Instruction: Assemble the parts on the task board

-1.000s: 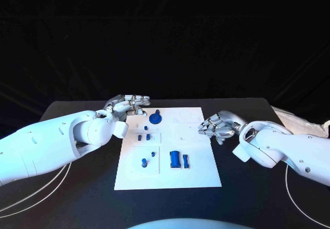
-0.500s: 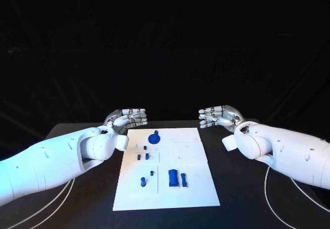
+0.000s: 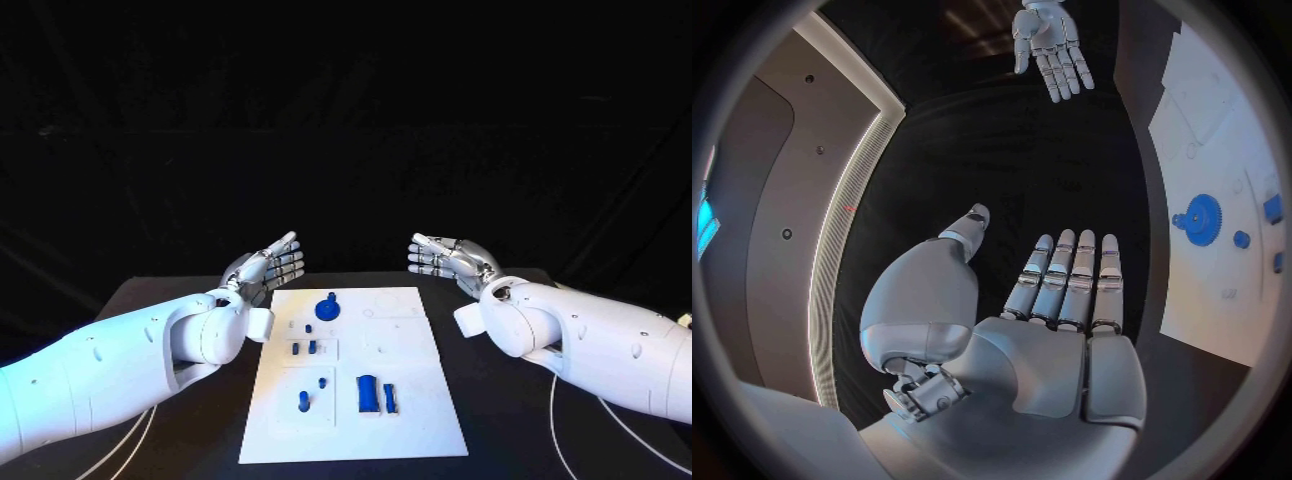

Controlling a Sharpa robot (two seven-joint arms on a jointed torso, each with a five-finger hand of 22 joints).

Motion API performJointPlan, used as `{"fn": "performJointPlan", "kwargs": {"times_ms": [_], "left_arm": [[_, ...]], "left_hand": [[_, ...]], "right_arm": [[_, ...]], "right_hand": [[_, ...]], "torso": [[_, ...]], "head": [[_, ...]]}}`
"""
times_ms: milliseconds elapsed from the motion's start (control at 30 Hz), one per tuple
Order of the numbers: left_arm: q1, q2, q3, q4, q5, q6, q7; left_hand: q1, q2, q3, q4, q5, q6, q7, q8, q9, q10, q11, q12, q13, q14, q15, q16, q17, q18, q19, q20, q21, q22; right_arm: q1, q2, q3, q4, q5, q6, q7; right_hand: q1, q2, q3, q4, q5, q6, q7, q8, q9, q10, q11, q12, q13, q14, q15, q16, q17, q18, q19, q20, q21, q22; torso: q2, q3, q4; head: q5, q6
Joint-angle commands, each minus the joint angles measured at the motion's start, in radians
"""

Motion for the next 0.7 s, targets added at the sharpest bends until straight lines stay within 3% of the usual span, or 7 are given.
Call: {"fn": "performJointPlan", "kwargs": {"times_ms": [33, 133, 167, 267, 367, 400, 700], "left_arm": [[-0.01, -0.003, 0.002, 0.044, -0.023, -0.134, 0.061], [-0.025, -0.008, 0.003, 0.103, -0.038, -0.237, 0.1], [-0.029, -0.009, 0.004, 0.12, -0.042, -0.266, 0.111], [-0.039, -0.012, 0.005, 0.161, -0.052, -0.338, 0.138], [-0.047, -0.015, 0.005, 0.192, -0.059, -0.392, 0.158], [-0.05, -0.016, 0.006, 0.203, -0.062, -0.412, 0.166], [-0.055, -0.017, 0.006, 0.224, -0.067, -0.448, 0.179]], "left_hand": [[-0.275, 0.02, -0.085, -0.001, -0.019, -0.199, -0.036, -0.015, -0.011, -0.21, -0.035, -0.049, -0.011, -0.188, -0.101, -0.045, -0.013, -0.047, -0.158, -0.055, -0.014, -0.08], [-0.35, 0.02, -0.108, -0.001, -0.019, -0.254, -0.113, -0.015, -0.011, -0.268, -0.111, -0.049, -0.011, -0.24, -0.101, -0.058, -0.013, -0.051, -0.202, -0.071, -0.014, -0.102], [-0.37, 0.02, -0.114, -0.001, -0.019, -0.269, -0.113, -0.015, -0.011, -0.283, -0.111, -0.049, -0.011, -0.253, -0.101, -0.061, -0.013, -0.057, -0.213, -0.075, -0.014, -0.108], [-0.427, 0.02, -0.132, -0.001, -0.019, -0.31, -0.113, -0.015, -0.011, -0.327, -0.111, -0.049, -0.011, -0.292, -0.101, -0.07, -0.013, -0.062, -0.246, -0.086, -0.014, -0.124], [-0.477, 0.02, -0.147, -0.001, -0.019, -0.346, -0.113, -0.015, -0.011, -0.366, -0.111, -0.049, -0.011, -0.327, -0.101, -0.142, -0.013, -0.138, -0.275, -0.097, -0.014, -0.139], [-0.497, 0.02, -0.154, -0.001, -0.019, -0.361, -0.113, -0.015, -0.011, -0.381, -0.111, -0.049, -0.011, -0.34, -0.101, -0.142, -0.013, -0.138, -0.287, -0.101, -0.014, -0.144], [-0.609, 0.02, -0.186, -0.001, -0.019, -0.442, -0.113, -0.015, -0.011, -0.467, -0.111, -0.049, -0.011, -0.416, -0.101, -0.142, -0.013, -0.138, -0.349, -0.174, -0.014, -0.177]], "right_arm": [[-0.012, -0.007, 0.004, 0.055, 0.06, -0.133, 0.055], [-0.03, -0.02, 0.009, 0.131, 0.109, -0.238, 0.092], [-0.036, -0.023, 0.01, 0.154, 0.123, -0.27, 0.103], [-0.05, -0.033, 0.014, 0.213, 0.161, -0.352, 0.133], [-0.06, -0.041, 0.017, 0.259, 0.191, -0.416, 0.155], [-0.065, -0.044, 0.018, 0.277, 0.202, -0.441, 0.164], [-0.074, -0.051, 0.021, 0.318, 0.228, -0.498, 0.184]], "right_hand": [[-0.27, 0.004, -0.055, 0.002, -0.033, -0.189, -0.039, -0.013, -0.08, -0.211, -0.096, -0.024, -0.067, -0.225, -0.027, -0.019, -0.041, -0.043, -0.207, -0.043, -0.052, -0.012], [-0.345, 0.004, -0.071, 0.002, -0.103, -0.242, -0.05, -0.013, -0.08, -0.27, -0.096, -0.024, -0.067, -0.288, -0.027, -0.019, -0.052, -0.052, -0.265, -0.055, -0.066, -0.012], [-0.365, 0.004, -0.074, 0.002, -0.103, -0.255, -0.123, -0.013, -0.08, -0.285, -0.096, -0.024, -0.067, -0.305, -0.027, -0.019, -0.055, -0.053, -0.281, -0.058, -0.069, -0.012], [-0.422, 0.004, -0.087, 0.002, -0.103, -0.295, -0.123, -0.013, -0.08, -0.329, -0.096, -0.024, -0.067, -0.352, -0.027, -0.019, -0.129, -0.063, -0.324, -0.136, -0.08, -0.012], [-0.471, 0.004, -0.097, 0.002, -0.103, -0.329, -0.123, -0.013, -0.08, -0.369, -0.096, -0.024, -0.067, -0.393, -0.027, -0.019, -0.129, -0.065, -0.361, -0.136, -0.09, -0.012], [-0.492, 0.004, -0.098, 0.002, -0.103, -0.343, -0.123, -0.013, -0.08, -0.384, -0.096, -0.024, -0.067, -0.41, -0.027, -0.019, -0.129, -0.138, -0.377, -0.136, -0.163, -0.012], [-0.602, 0.004, -0.174, 0.002, -0.103, -0.421, -0.123, -0.013, -0.08, -0.47, -0.096, -0.024, -0.067, -0.502, -0.027, -0.019, -0.129, -0.138, -0.462, -0.136, -0.163, -0.012]], "torso": [[-0.006, 0.0062, 0.0273], [-0.007, 0.0069, 0.0303], [-0.007, 0.0069, 0.0303], [-0.007, 0.0069, 0.0303], [-0.007, 0.0069, 0.0303], [-0.007, 0.0069, 0.0303], [-0.007, 0.0069, 0.0303]], "head": [[-0.008, 0.025], [-0.01, 0.028], [-0.01, 0.028], [-0.01, 0.028], [-0.01, 0.028], [-0.01, 0.028], [-0.01, 0.028]]}}
